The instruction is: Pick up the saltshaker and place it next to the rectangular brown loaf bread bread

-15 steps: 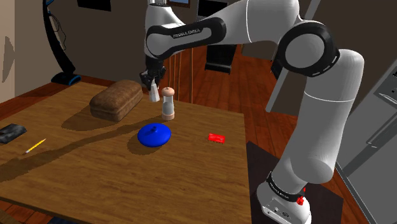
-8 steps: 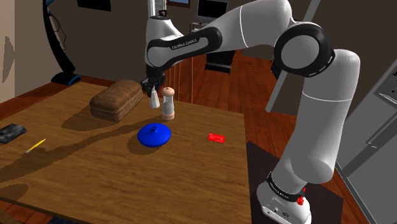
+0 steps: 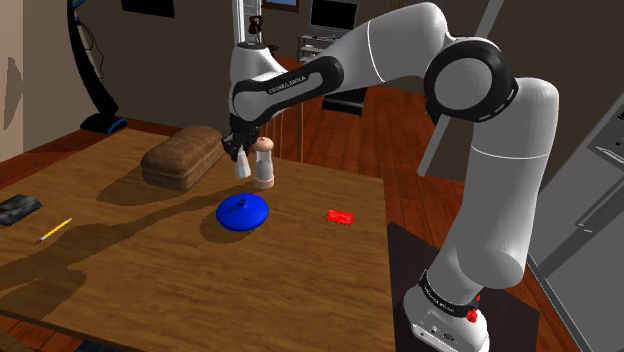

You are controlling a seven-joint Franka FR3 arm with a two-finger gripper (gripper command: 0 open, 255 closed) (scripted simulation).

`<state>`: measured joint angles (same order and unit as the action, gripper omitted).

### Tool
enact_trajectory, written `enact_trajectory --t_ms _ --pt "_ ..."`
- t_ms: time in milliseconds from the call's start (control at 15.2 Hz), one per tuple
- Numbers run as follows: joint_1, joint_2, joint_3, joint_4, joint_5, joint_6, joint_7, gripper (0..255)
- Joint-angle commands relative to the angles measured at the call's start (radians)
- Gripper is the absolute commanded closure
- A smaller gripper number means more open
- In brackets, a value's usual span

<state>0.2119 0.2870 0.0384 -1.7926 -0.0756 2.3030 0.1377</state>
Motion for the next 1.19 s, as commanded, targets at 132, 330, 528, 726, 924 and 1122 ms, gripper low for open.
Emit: enact_trajectory --t_ms 132,330,528,726,924,1122 --pt "0.0 0.026 -0.001 -0.036 -0.004 0.049 0.005 255" --pt "0.0 0.045 -0.003 -0.052 -0.007 0.083 0.009 255" --pt "0.004 0.07 -0.008 -0.07 -0.009 0.126 0.012 255" --pt "0.006 0.07 -0.009 -0.07 -0.008 0.126 0.011 255" --pt "0.006 0.07 -0.009 -0.07 -0.008 0.126 0.011 255" --pt "0.006 0.071 -0.009 -0.069 -0.008 0.126 0.011 0"
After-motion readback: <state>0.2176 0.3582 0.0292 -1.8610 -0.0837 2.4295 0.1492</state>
